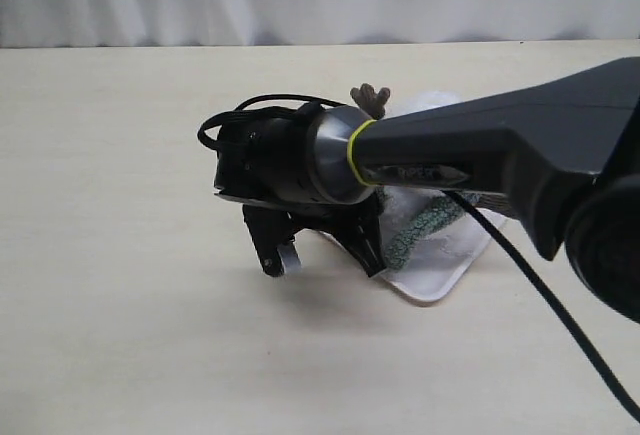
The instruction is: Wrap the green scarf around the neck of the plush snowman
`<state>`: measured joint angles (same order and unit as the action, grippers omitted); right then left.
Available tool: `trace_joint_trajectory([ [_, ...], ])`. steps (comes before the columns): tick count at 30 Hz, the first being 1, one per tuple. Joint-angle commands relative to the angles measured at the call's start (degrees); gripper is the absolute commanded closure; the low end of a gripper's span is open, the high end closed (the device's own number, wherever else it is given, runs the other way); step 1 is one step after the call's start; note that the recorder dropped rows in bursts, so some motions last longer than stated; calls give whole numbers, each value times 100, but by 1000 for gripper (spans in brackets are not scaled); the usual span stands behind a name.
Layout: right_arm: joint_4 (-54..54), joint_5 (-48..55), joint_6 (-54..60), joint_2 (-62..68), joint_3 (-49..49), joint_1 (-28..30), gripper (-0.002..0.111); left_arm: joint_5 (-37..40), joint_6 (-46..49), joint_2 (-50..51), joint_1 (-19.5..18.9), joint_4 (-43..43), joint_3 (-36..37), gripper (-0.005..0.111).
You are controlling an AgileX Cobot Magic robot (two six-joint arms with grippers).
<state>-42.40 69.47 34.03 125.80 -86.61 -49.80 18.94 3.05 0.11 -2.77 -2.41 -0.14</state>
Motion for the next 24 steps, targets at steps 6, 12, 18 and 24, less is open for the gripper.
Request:
trace_joint_trajectory([
  [6, -195, 49, -479, -609, 0, -40, 57, -44, -14, -11, -22, 3, 14, 107],
  [12, -217, 49, -479, -1051, 0, -503, 57, -44, -14, -11, -22, 3, 14, 107],
  [18, 144, 49, -851, -1501, 164, -489, 57, -44, -14, -11, -22, 3, 14, 107],
  [24, 598, 49, -545, -1800, 760, -489, 57, -44, -14, -11, -22, 3, 14, 107],
])
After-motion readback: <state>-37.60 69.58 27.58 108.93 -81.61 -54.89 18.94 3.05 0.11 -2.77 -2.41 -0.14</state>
